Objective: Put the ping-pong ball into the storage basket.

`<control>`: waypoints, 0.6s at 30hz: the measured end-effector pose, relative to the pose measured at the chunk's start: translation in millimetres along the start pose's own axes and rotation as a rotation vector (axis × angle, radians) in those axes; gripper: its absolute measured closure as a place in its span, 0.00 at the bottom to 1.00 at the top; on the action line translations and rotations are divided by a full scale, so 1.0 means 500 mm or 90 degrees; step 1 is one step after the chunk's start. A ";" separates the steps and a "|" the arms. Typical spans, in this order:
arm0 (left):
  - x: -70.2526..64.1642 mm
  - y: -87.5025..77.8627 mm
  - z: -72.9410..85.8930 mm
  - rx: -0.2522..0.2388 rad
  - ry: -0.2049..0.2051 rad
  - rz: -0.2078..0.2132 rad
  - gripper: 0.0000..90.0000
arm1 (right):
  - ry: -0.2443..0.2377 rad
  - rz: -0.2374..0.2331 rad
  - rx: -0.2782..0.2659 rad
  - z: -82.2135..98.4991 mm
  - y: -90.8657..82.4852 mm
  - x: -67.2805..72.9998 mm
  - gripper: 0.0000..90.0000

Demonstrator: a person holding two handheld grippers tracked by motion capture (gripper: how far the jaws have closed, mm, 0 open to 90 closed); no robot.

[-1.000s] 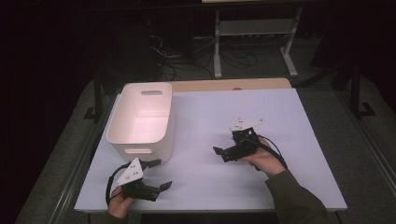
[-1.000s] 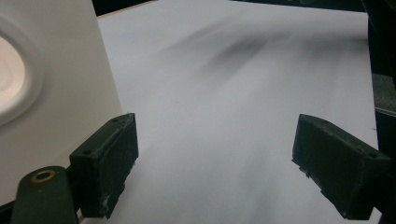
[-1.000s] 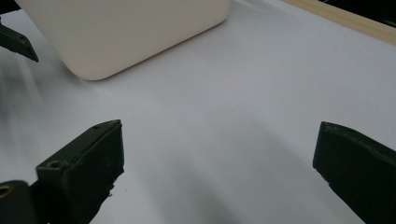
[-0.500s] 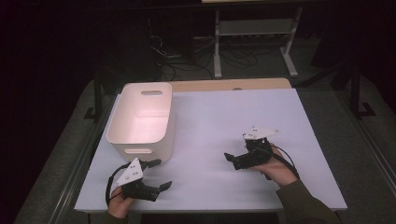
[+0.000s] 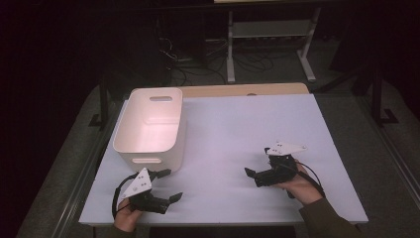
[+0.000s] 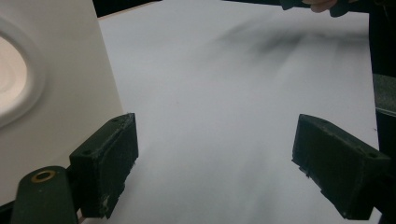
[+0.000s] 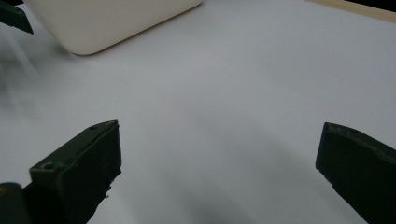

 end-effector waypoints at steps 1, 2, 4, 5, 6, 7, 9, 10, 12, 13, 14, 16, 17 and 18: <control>0.000 0.000 0.000 0.000 0.000 0.000 0.16 | -0.002 0.001 -0.002 0.002 -0.002 -0.001 0.00; 0.000 0.000 0.000 0.000 0.000 0.000 0.16 | -0.002 0.001 -0.003 0.004 -0.003 -0.001 0.00; 0.000 0.000 0.000 0.000 0.001 0.000 0.16 | -0.001 0.003 -0.002 0.009 -0.007 -0.002 0.00; 0.000 0.000 0.000 0.000 0.000 0.000 0.16 | -0.002 0.004 -0.001 0.013 -0.011 -0.003 0.00; 0.000 0.000 0.000 0.000 0.000 -0.001 0.16 | 0.001 0.005 -0.001 0.015 -0.013 -0.004 0.00; 0.000 0.000 0.000 0.000 0.001 0.000 0.16 | 0.002 0.008 -0.004 0.017 -0.016 -0.006 0.00; 0.000 0.000 0.000 0.000 0.000 0.000 0.16 | 0.005 0.010 -0.003 0.023 -0.021 -0.008 0.00; 0.000 0.001 0.000 -0.001 -0.001 -0.001 0.16 | 0.006 0.012 -0.003 0.026 -0.024 -0.009 0.00; 0.000 0.000 0.000 0.001 0.001 -0.001 0.16 | 0.008 0.018 -0.004 0.034 -0.032 -0.013 0.00; 0.000 0.000 0.000 0.001 0.002 -0.001 0.16 | 0.010 0.021 -0.005 0.037 -0.036 -0.015 0.00; 0.000 0.000 0.000 0.001 0.002 0.000 0.16 | 0.012 0.024 -0.007 0.040 -0.039 -0.017 0.00; 0.000 0.000 0.000 0.002 0.001 -0.001 0.16 | 0.016 0.026 -0.009 0.047 -0.045 -0.019 0.00; 0.000 0.000 0.000 0.002 0.002 -0.001 0.16 | 0.017 0.029 -0.008 0.050 -0.046 -0.020 0.00; 0.000 0.000 0.000 0.001 0.002 -0.001 0.16 | 0.016 0.032 -0.008 0.054 -0.048 -0.022 0.00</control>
Point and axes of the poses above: each handheld gripper's, and its own axes: y roughly forward along the jaws, z roughly out of its underside, x roughly to its left, the point moved 6 cm from there along y, roughly forward along the jaws, and after that the axes turned 2 degrees about -y, right-handed, at the moved point
